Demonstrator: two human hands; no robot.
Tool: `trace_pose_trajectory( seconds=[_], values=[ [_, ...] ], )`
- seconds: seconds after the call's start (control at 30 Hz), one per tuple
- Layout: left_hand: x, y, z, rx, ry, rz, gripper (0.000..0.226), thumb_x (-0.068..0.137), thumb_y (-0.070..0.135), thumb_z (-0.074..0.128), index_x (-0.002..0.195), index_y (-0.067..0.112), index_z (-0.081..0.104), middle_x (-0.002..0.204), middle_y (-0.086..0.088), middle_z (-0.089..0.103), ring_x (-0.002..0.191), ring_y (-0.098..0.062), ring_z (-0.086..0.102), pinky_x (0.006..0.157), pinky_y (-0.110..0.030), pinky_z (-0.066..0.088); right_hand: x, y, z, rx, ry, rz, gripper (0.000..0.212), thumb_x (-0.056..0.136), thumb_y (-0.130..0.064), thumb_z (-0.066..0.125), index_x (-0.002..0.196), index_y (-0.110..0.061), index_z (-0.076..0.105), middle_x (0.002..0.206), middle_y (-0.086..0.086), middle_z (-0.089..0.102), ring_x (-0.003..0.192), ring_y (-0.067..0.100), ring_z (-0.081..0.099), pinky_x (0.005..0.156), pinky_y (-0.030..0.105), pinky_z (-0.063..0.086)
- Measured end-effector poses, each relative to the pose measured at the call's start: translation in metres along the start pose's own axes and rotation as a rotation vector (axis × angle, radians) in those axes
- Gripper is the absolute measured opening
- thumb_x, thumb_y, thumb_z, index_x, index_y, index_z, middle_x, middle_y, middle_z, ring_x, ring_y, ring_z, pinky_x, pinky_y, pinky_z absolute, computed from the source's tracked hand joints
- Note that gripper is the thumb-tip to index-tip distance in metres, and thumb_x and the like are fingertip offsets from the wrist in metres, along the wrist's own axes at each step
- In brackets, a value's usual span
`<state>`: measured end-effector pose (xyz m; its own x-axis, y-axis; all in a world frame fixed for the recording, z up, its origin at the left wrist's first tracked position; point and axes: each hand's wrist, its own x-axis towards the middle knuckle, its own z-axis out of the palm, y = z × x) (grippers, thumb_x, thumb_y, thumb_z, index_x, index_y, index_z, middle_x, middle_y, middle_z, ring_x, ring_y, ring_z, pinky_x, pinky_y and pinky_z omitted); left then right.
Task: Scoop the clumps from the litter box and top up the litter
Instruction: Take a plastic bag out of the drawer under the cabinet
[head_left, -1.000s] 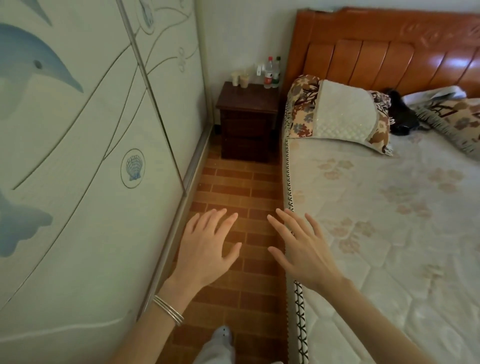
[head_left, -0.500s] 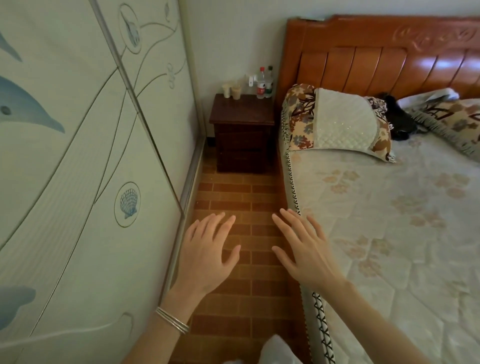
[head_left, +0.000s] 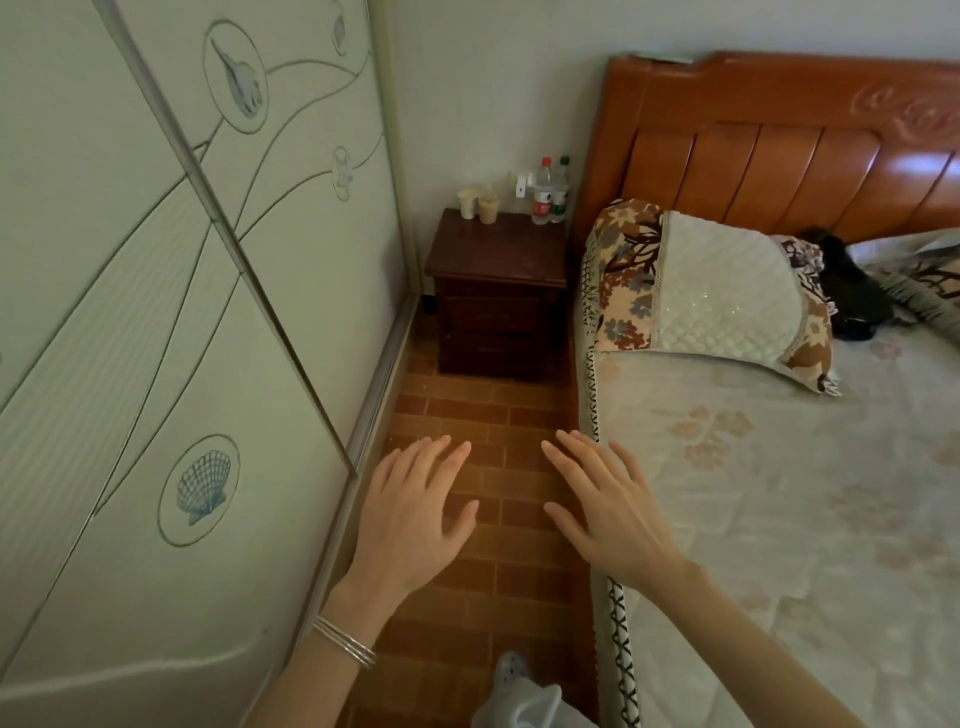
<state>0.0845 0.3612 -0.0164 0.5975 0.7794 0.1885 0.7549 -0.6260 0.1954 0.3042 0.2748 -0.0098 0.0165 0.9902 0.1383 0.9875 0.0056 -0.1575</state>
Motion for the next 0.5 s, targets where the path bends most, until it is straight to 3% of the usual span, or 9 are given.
trace_pose_trajectory(
  seconds=[0.37, 0.5],
  values=[
    [0.135, -0.004, 0.022, -0.011, -0.001, -0.019, 0.056, 0.087, 0.053, 0.037, 0.134, 0.025, 0.045, 0.134, 0.002, 0.052, 0.126, -0.018, 0.046, 0.106, -0.038, 0.031, 0.125, 0.083, -0.003, 0.034, 0.038, -0.026, 0.057, 0.090, -0.052, 0.031, 0.139, -0.023, 0.034, 0.142, 0.000, 0.043, 0.132, 0.016, 0.035, 0.110, 0.039, 0.018],
    [0.172, -0.025, 0.038, -0.025, -0.025, -0.016, 0.056, 0.086, 0.052, 0.039, 0.135, 0.024, 0.045, 0.133, 0.001, 0.053, 0.125, -0.019, 0.046, 0.105, -0.040, 0.037, 0.157, 0.099, 0.017, 0.037, -0.009, -0.016, 0.058, 0.089, -0.051, 0.034, 0.140, -0.025, 0.033, 0.143, -0.002, 0.041, 0.134, 0.014, 0.033, 0.112, 0.038, 0.018]
  ],
)
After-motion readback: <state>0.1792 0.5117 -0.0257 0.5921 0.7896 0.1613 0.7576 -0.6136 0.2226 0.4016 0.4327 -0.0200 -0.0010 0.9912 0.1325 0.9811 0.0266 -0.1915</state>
